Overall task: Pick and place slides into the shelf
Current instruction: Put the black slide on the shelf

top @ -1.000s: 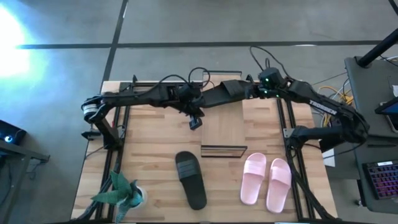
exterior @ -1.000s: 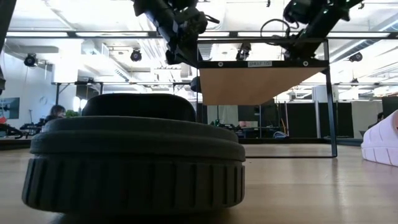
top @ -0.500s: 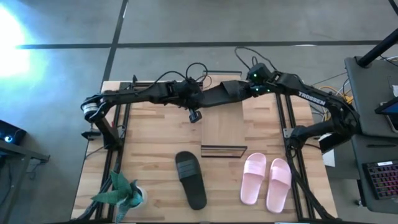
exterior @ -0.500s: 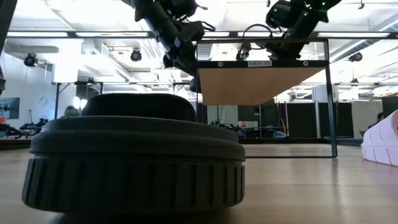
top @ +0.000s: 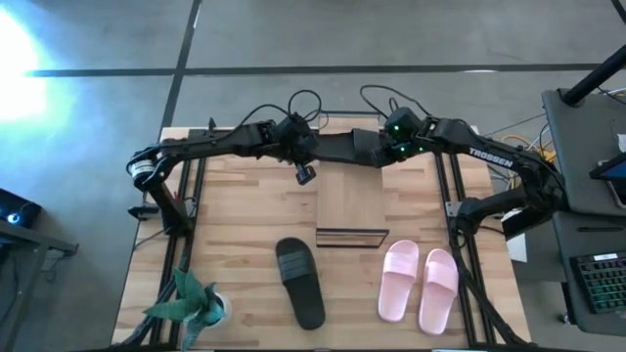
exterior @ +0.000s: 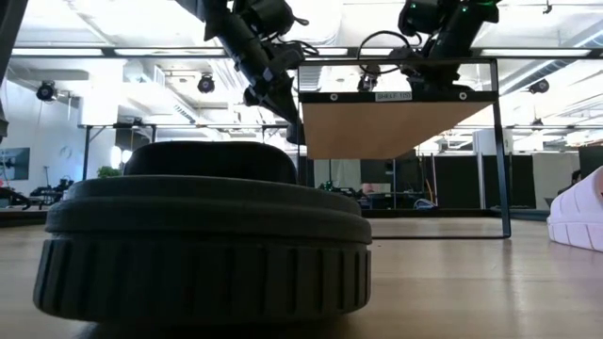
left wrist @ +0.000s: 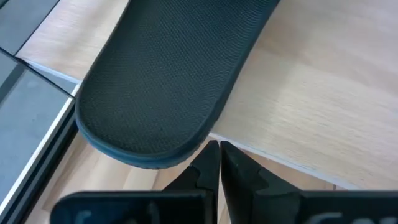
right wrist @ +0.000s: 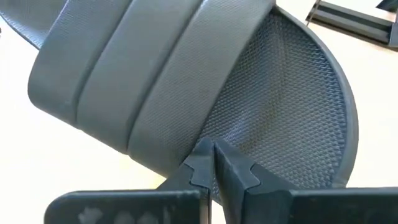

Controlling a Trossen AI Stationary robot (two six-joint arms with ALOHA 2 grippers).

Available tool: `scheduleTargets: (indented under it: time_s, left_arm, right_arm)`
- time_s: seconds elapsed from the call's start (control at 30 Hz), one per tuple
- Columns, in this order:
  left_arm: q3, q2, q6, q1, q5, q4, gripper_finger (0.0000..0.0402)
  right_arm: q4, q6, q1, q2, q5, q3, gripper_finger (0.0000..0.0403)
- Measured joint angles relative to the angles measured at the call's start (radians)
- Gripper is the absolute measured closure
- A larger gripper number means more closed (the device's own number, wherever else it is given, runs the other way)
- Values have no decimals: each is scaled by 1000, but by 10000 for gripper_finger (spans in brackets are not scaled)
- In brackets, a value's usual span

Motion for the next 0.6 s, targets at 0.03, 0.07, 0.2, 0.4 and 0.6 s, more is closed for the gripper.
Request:
scheduleTargets:
  time_s: [0.03, 0.07, 0.2, 0.4, 0.6]
  left_arm:
    - [-1, 0, 0, 0, 0, 0, 401]
    - [-2, 0, 0, 0, 0, -3, 401]
    - [-4, -1, 0, 0, 2, -7, 401]
    - [-3, -29, 4, 0, 4, -36, 401]
    - [-3, -79, 43, -1, -4, -58, 401]
  right_arm:
    - [-1, 2, 4, 0, 0, 0, 394]
    - [-1, 3, 8, 0, 0, 0, 394]
    - [-1, 8, 24, -1, -1, 0, 394]
    - [-7, 10, 28, -37, 28, 0, 394]
    - [-56, 18, 27, -124, 139, 0, 394]
